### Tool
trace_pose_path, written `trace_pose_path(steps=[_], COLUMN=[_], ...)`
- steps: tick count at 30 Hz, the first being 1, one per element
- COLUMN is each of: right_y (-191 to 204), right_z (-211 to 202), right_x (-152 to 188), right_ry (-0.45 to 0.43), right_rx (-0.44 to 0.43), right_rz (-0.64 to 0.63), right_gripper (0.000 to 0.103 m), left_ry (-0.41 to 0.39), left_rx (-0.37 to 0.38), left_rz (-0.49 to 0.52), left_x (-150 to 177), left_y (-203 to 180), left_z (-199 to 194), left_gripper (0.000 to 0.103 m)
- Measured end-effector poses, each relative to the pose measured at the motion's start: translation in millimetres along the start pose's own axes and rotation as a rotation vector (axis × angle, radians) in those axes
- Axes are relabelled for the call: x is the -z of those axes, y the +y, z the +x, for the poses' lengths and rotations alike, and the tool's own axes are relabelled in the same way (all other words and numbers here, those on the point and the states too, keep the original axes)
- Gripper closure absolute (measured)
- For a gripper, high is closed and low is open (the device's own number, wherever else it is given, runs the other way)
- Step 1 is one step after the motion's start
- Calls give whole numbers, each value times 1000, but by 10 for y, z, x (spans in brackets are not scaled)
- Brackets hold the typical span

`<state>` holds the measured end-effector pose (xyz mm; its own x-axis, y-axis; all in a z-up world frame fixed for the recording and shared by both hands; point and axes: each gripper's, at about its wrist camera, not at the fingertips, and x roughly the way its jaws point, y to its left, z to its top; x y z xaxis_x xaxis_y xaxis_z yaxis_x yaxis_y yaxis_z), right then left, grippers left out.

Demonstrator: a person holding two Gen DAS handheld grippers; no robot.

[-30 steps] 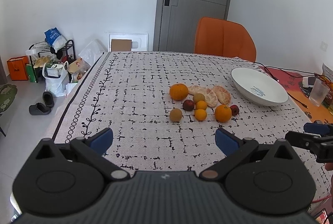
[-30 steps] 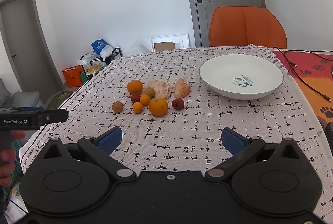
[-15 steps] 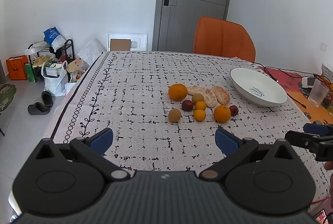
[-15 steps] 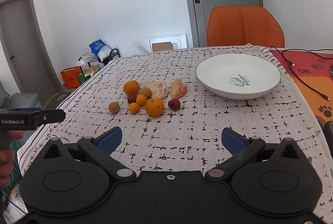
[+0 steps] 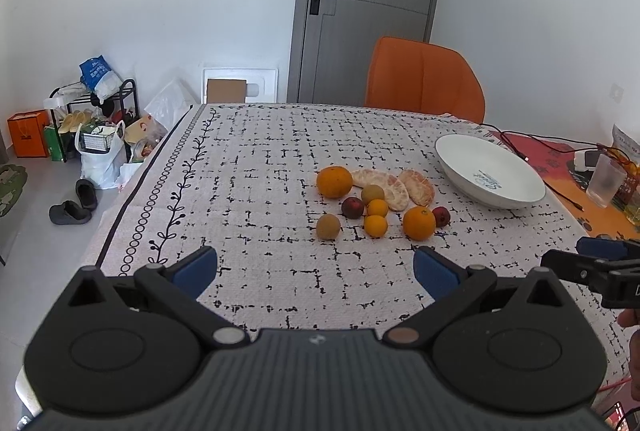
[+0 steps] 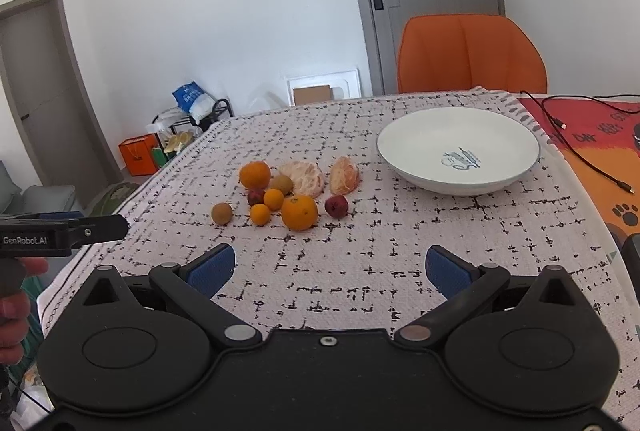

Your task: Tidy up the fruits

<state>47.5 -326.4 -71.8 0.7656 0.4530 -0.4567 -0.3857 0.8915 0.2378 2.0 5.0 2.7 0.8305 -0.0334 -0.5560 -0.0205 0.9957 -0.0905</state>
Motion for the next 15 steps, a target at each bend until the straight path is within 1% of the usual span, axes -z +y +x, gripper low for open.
trace_pose_path(steps=[5, 9, 15], right_y=[10, 16, 8], right_z=[-18, -24, -8], right_x=[-16, -21, -28], right_ry=[-13, -18, -28], right_rx=[4, -13, -7], right_rz=[-4, -4, -1], right_gripper=[0, 0, 0], left_ry=[-7, -11, -15], left_rx=[0, 2, 0], left_rz=[6, 6, 6], left_x=[-8, -18, -14], left_y=[-9, -5, 10], left_z=[-18, -24, -6], left_gripper=[0, 0, 0])
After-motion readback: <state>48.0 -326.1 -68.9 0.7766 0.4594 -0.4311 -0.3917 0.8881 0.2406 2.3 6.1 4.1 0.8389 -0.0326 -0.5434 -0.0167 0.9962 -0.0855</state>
